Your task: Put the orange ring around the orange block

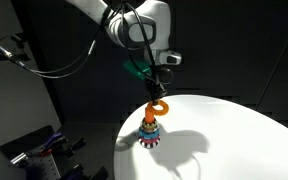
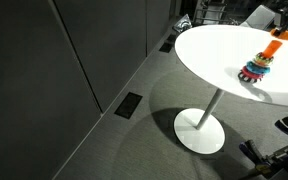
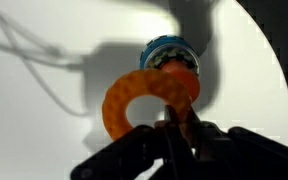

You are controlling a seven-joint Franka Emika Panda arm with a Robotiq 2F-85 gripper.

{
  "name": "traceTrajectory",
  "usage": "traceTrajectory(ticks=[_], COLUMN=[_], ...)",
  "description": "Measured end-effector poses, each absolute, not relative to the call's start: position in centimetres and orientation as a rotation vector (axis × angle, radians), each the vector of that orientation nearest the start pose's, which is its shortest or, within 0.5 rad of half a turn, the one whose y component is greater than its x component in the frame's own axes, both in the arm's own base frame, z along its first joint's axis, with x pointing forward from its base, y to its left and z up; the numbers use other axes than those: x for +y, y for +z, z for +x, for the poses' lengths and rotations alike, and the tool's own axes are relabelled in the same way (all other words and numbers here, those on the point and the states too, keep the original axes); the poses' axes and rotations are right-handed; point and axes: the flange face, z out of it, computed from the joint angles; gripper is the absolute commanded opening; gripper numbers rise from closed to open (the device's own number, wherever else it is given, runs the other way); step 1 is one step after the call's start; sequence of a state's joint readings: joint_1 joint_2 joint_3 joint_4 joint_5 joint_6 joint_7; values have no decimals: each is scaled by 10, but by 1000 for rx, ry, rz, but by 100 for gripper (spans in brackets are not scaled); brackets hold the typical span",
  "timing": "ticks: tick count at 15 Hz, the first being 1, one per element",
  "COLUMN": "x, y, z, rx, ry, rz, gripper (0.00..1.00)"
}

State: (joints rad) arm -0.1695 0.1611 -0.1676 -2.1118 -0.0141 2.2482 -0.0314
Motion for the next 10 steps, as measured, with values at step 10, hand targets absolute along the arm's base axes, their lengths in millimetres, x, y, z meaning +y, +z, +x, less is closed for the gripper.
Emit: traceTrajectory(ticks=[10], x=[-175], y=[336], z=[527], rx=[440], ry=[63], rz=[-3136], gripper=[5])
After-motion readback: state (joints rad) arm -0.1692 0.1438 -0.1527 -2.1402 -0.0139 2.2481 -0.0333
